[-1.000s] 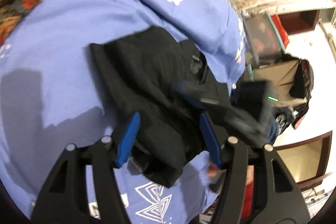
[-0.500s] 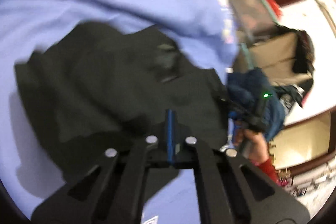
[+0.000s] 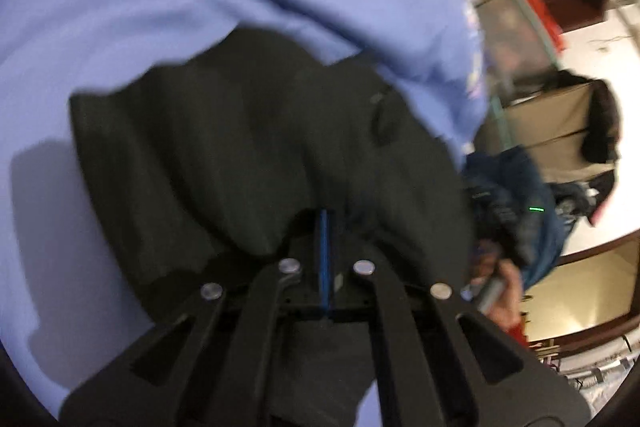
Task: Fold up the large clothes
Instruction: 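Open both grippers and lift them away from the folded jacket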
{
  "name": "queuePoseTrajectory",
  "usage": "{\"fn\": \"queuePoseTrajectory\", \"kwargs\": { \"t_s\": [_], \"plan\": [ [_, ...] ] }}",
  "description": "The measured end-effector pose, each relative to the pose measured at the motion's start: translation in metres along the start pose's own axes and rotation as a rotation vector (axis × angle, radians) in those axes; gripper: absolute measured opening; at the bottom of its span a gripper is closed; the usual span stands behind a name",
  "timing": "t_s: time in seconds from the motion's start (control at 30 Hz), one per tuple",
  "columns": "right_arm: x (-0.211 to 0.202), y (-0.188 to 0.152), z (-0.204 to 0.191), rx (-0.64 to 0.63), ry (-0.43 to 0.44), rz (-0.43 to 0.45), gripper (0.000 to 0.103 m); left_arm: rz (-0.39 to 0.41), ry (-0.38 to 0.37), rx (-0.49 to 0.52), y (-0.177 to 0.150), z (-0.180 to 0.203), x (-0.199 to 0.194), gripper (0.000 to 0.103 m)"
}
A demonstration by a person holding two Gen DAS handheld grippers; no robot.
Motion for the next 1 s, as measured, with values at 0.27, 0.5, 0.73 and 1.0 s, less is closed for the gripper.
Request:
{"fn": "queuePoseTrajectory", "kwargs": {
  "t_s": [0.27, 0.5, 0.73, 1.0],
  "plan": [
    [-0.100, -0.073, -0.066, -0.210, -0.009, 0.021, 0.083, 0.076, 0.214, 0.150, -0.049, 0.041, -0.044, 0.000],
    [-0.106, -0.213, -0.113, -0.212, -0.018, -0.131, 0.093, 0.102, 0.405, 0.240, -0.137, 0.062, -0.075, 0.000],
    [-0.131, -0.277, -0.139, -0.262, -0.050, -0.188, 0.093, 0.189, 0.490, 0.255, -0.205, 0.074, -0.097, 0.038],
    [-0.163, -0.297, -0.171, -0.335, -0.061, -0.119, 0.093, 0.402, 0.715, 0.366, -0.240, 0.100, -0.144, 0.097]
  ]
}}
Point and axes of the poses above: each gripper's, at about its wrist camera, not at the fingertips, and x roughly the way its jaws point, z to its right, y to its top, the point moved 4 cm from there along x, roughly the way its jaws point, and after that the axes turned 8 degrees about y, right-handed, at the moved point
